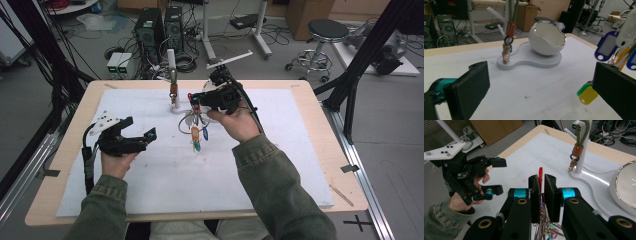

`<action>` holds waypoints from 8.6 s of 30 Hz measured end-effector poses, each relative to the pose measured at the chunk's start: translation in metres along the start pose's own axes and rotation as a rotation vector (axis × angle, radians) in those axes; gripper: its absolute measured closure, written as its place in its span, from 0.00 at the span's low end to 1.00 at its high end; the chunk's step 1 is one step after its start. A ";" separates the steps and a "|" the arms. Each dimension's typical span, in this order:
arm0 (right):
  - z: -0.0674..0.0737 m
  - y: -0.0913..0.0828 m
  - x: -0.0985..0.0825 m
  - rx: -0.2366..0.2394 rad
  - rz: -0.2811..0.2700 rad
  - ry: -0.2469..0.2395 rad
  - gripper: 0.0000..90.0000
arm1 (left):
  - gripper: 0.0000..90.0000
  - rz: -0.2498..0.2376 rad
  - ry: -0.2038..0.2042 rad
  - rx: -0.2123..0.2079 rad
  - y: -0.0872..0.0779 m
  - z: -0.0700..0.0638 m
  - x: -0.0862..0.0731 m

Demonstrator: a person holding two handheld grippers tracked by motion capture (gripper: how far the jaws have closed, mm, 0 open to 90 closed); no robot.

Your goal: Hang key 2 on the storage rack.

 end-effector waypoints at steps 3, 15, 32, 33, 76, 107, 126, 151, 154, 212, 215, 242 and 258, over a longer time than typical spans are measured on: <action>0.002 0.003 0.000 0.005 0.003 -0.003 0.93 | 0.02 -0.010 0.016 -0.020 0.005 -0.008 0.006; 0.011 0.013 -0.002 0.016 0.016 -0.007 0.93 | 0.02 -0.035 0.036 -0.078 0.011 -0.025 0.023; 0.019 0.019 -0.002 0.024 0.015 -0.006 0.93 | 0.46 -0.102 0.105 -0.153 0.014 -0.042 0.028; 0.019 0.019 -0.002 0.027 0.014 -0.004 0.93 | 0.50 -0.104 0.110 -0.156 0.014 -0.043 0.028; -0.054 -0.017 -0.034 -0.080 -0.158 0.181 0.01 | 0.96 -0.082 0.202 -0.127 0.015 -0.038 0.038; -0.121 -0.054 -0.107 -0.202 -0.221 0.153 0.01 | 0.96 -0.051 0.170 -0.072 0.016 -0.010 0.042; -0.152 -0.078 -0.150 -0.274 -0.394 0.133 0.01 | 0.96 -0.044 0.153 -0.009 0.017 0.019 0.049; -0.173 -0.086 -0.192 -0.398 -0.526 0.067 0.01 | 0.96 -0.032 0.075 0.049 0.034 0.063 0.071; -0.173 -0.087 -0.196 -0.410 -0.540 0.064 0.01 | 0.96 -0.018 0.080 0.055 0.040 0.068 0.072; -0.173 -0.102 -0.226 -0.456 -0.626 0.050 0.02 | 0.96 0.100 -0.059 0.163 0.116 0.090 0.066; -0.173 -0.102 -0.226 -0.458 -0.625 0.052 0.02 | 0.96 0.100 -0.065 0.160 0.118 0.089 0.066; -0.179 -0.100 -0.230 -0.477 -0.624 0.065 0.02 | 0.95 0.217 -0.021 0.105 0.145 0.077 0.047; -0.180 -0.099 -0.230 -0.479 -0.617 0.071 0.02 | 0.35 0.219 -0.114 0.169 0.133 0.087 0.045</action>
Point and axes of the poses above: each handheld gripper's, and its own axes: y roughly forward along the jaws, x roughly out of its top, z roughly to its left, the point moved 1 cm from there along y, roughly forward along the jaws, and after that the axes turned 15 degrees about y, right-handed, at the moved point
